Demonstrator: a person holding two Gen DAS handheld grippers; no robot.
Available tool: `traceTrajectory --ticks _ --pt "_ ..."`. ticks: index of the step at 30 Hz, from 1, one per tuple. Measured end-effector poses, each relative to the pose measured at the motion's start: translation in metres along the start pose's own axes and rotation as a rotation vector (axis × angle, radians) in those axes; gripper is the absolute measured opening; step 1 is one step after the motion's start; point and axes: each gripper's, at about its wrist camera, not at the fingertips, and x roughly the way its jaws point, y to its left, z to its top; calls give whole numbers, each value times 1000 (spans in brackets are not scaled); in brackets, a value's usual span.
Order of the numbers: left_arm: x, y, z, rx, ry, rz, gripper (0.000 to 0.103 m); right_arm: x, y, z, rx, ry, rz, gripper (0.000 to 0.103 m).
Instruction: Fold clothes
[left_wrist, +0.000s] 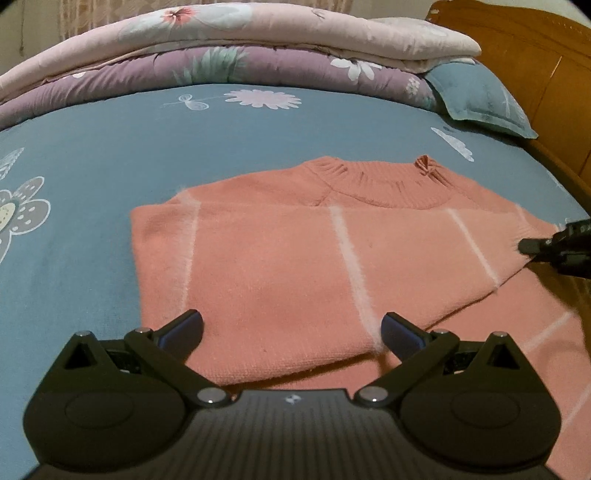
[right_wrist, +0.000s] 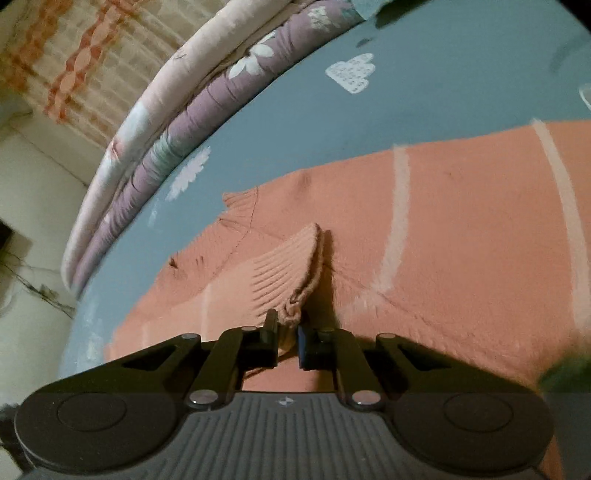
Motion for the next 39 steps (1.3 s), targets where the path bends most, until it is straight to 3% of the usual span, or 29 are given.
traceTrajectory --ticks 2,7,11,13,15,18,22,24,27,31,39 --pt "0 2 -1 8 1 18 102 -8 7 -4 -47 -5 -15 13" --pt "-12 6 5 -19 3 85 102 -17 18 -10 -131 1 -133 27" --pt "-30 0 -3 27 -17 -5 102 -31 28 -20 -234 -21 -186 34" --pt "-24 -2 -10 63 5 -3 102 -37 30 -27 -279 -16 -202 35" --pt "-17 -1 -15 99 16 27 102 -38 30 -32 -294 -2 -210 36" --pt "-21 0 -4 43 21 33 102 -40 29 -38 -310 15 -217 37" --pt "-29 -11 0 62 -9 -33 102 -42 29 -44 -334 32 -211 47" --pt "-13 -11 -5 61 53 0 102 -39 29 -45 -344 38 -214 48" --pt "-11 -13 -3 65 55 20 102 -38 29 -45 -356 49 -210 52" --pt "-14 -12 20 47 -10 -24 102 -36 29 -49 -380 52 -203 59" --pt "38 9 53 4 -47 47 102 -35 33 -54 -417 50 -204 66"
